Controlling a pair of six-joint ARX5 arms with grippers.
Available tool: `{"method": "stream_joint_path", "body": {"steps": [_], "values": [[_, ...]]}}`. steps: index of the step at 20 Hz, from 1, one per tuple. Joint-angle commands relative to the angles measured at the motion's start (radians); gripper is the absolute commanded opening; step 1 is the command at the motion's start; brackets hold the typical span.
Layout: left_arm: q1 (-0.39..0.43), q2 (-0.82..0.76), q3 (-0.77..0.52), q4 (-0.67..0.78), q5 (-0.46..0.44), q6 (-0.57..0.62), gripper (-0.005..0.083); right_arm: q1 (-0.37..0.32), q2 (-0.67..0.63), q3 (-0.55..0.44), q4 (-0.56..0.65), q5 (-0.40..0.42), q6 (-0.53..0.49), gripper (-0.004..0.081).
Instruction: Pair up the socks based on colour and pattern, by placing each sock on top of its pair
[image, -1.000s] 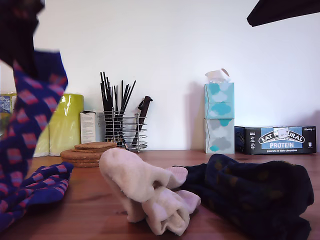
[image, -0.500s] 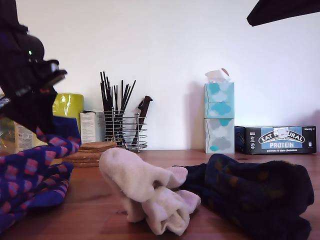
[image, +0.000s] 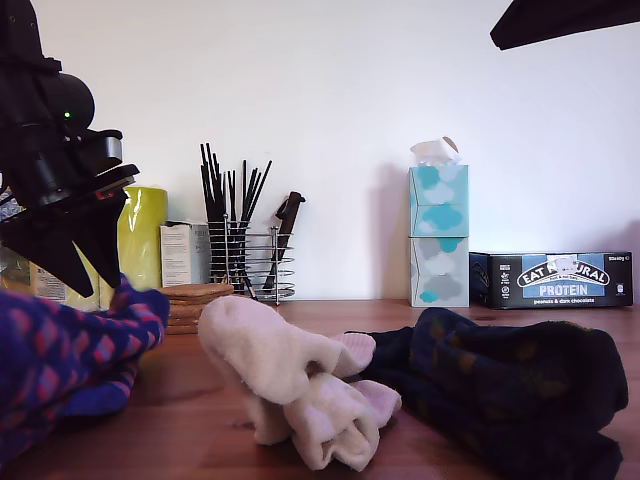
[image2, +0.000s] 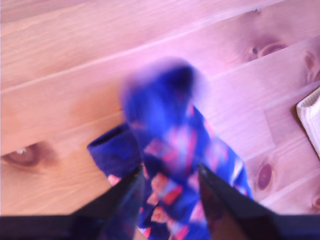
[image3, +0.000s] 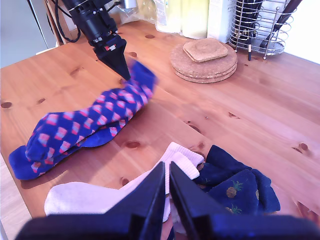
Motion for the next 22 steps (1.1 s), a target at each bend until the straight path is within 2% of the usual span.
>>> {"method": "stream_joint_path", "body": {"steps": [1,3,5,6,7,9,12,14,16,18,22], "values": [[0.002,0.014,-0.018,-0.012,0.006,0.001,0.0419,0.005,-0.005,-0.013,0.002,-0.005,-0.002,-0.0014],[0.002,-0.002,-0.018,-0.027,0.017,0.006,0.0466,0.005,-0.005,-0.013,-0.004,-0.005,-0.002,-0.0014],[0.002,-0.044,-0.018,-0.055,0.039,0.007,0.0447,0.005,-0.005,-0.013,-0.008,-0.008,-0.002,-0.0014],[0.002,-0.075,-0.018,-0.072,0.051,0.016,0.0389,0.004,-0.005,-0.013,-0.007,-0.008,-0.002,-0.0014],[0.002,-0.111,-0.018,-0.09,0.065,0.018,0.0274,0.004,-0.005,-0.013,-0.003,-0.008,-0.002,-0.0014],[-0.003,-0.19,-0.018,-0.098,0.115,0.023,-0.0017,0.004,0.002,-0.013,0.013,-0.005,-0.001,-0.0014],[-0.019,-0.317,-0.024,-0.047,0.117,0.054,-0.0023,-0.002,0.031,-0.014,0.052,0.056,0.051,-0.0014],[-0.026,-0.425,-0.071,0.066,0.088,0.052,-0.0023,-0.029,0.041,-0.016,0.093,0.129,0.087,-0.0014],[-0.026,-0.553,-0.171,0.218,0.032,0.026,-0.0023,-0.071,0.041,-0.016,0.137,0.229,0.153,-0.0014],[-0.026,-0.681,-0.301,0.369,-0.022,0.021,-0.0023,-0.113,0.041,-0.027,0.2,0.286,0.168,-0.0014],[-0.023,-0.893,-0.552,0.618,-0.049,-0.002,-0.0023,-0.206,0.029,-0.106,0.346,0.288,0.203,-0.0013]]}}
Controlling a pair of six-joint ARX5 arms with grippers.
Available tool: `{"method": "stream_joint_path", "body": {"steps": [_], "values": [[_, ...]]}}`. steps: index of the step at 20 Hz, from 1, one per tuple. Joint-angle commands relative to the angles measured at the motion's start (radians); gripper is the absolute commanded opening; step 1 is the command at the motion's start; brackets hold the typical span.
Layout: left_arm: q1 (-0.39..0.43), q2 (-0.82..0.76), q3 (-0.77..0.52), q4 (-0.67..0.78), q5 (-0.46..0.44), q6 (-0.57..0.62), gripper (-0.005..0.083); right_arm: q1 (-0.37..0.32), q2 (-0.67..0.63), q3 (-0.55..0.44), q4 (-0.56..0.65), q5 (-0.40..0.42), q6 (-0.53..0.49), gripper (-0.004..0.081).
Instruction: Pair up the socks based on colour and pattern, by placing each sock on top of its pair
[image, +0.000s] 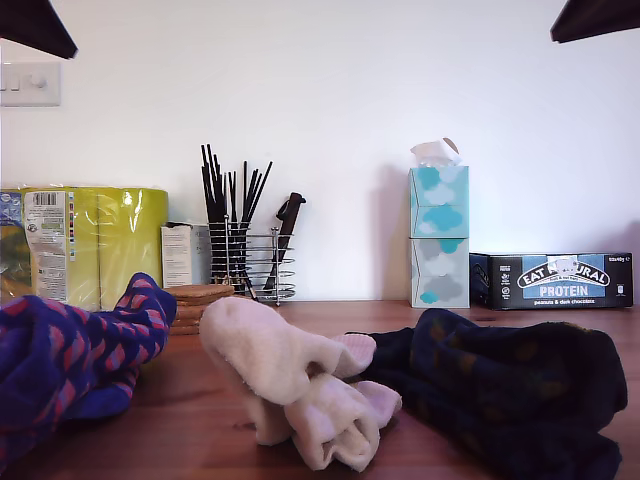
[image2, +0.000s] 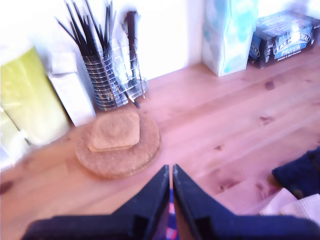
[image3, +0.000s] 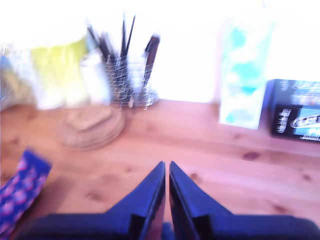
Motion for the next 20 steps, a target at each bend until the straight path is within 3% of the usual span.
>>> {"method": "stream_joint_path", "body": {"steps": [1,5,9,11,15,20], "values": [[0.003,-0.056,-0.077,0.069,-0.002,-0.005,-0.0023,-0.027,-0.023,-0.076,0.05,-0.006,0.017,-0.0013],[0.002,-0.225,-0.258,0.216,-0.002,-0.06,-0.0023,-0.033,-0.156,-0.221,0.108,-0.004,0.044,-0.0013],[-0.011,-0.424,-0.421,0.238,-0.021,-0.117,-0.0023,-0.006,-0.371,-0.31,0.043,0.005,0.041,-0.0013],[-0.027,-0.536,-0.48,0.199,-0.03,-0.156,-0.0023,0.027,-0.463,-0.311,-0.056,0.022,0.014,-0.0013],[-0.072,-0.697,-0.497,0.045,-0.064,-0.179,-0.0022,0.116,-0.581,-0.311,-0.129,0.08,0.015,-0.0013],[-0.114,-0.79,-0.496,-0.122,-0.023,-0.209,-0.0022,0.206,-0.631,-0.296,-0.177,0.047,-0.038,-0.0013]]}}
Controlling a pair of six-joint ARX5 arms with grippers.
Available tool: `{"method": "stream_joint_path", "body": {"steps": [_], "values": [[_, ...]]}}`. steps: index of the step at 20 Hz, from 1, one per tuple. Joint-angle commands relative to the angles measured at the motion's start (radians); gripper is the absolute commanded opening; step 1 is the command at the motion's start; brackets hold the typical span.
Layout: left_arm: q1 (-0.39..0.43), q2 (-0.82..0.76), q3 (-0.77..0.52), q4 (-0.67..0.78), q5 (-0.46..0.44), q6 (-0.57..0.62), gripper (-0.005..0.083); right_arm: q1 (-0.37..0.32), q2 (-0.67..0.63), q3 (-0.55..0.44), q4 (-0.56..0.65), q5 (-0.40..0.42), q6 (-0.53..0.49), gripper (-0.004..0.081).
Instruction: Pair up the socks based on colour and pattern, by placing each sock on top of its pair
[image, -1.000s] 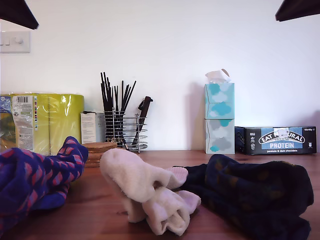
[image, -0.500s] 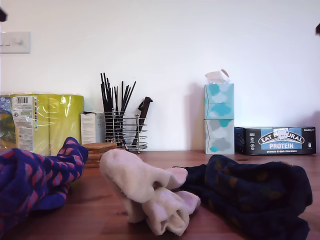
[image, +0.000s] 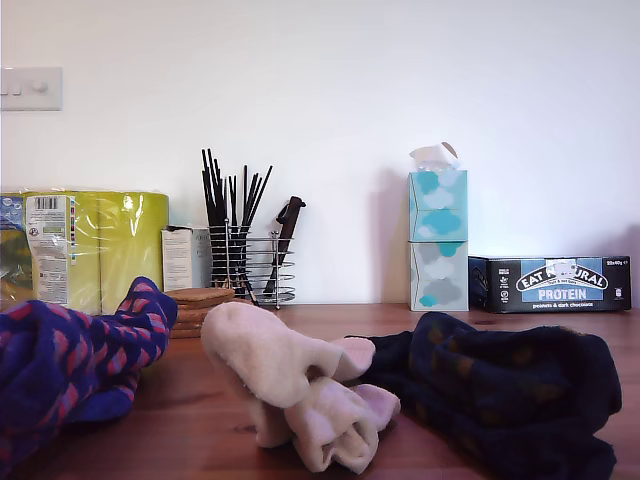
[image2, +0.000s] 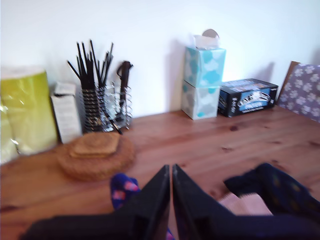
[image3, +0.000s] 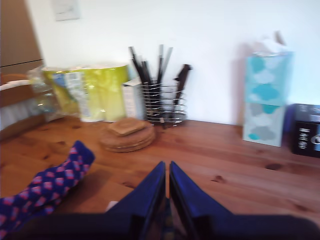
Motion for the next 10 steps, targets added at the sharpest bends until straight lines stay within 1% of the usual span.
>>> {"method": "stream_joint_path", "body": {"steps": [1,5,10], "values": [[-0.005,-0.006,-0.012,-0.056,0.015,-0.008,-0.0022,0.01,-0.003,0.002,-0.002,-0.003,-0.002,-0.0013],[-0.005,0.008,-0.012,-0.138,0.008,-0.008,-0.0022,0.009,-0.001,0.002,-0.061,-0.004,-0.002,-0.0013],[-0.005,0.009,-0.012,-0.193,0.008,-0.008,-0.0022,0.009,-0.001,0.002,-0.173,-0.004,-0.002,-0.0013]]}}
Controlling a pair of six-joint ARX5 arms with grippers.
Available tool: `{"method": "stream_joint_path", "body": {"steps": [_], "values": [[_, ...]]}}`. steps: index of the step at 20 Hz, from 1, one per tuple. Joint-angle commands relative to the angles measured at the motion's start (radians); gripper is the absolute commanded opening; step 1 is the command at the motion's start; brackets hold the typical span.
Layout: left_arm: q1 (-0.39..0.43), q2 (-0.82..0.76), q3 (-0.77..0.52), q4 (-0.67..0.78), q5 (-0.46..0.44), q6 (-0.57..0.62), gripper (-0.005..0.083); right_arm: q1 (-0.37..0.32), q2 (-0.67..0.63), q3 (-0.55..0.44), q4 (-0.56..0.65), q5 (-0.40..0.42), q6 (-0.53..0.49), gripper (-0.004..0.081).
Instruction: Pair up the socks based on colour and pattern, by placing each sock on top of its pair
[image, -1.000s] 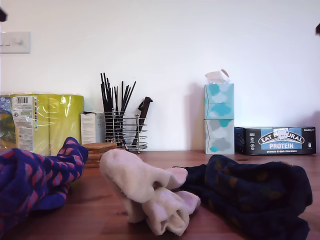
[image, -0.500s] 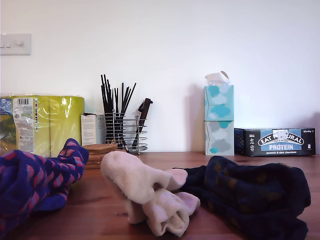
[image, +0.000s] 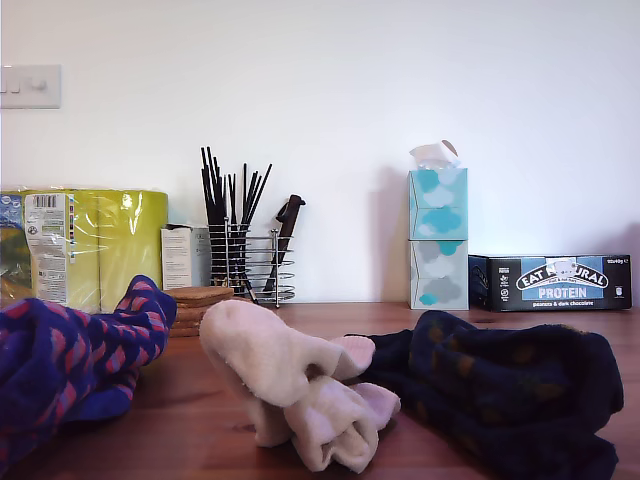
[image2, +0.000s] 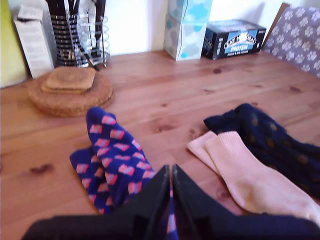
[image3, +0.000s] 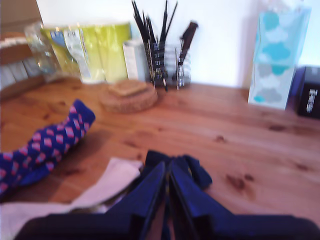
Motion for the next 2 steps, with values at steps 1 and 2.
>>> {"method": "stream_joint_path", "body": {"steps": [1,2], "values": [[-0.002,0.003,-0.012,-0.008,-0.003,-0.005,-0.0022,-0.002,-0.001,0.001,-0.033,-0.004,-0.001,-0.0013],[-0.002,0.003,-0.012,-0.012,-0.003,-0.005,-0.0022,-0.002,-0.001,0.001,-0.056,-0.004,-0.001,-0.0013]]}}
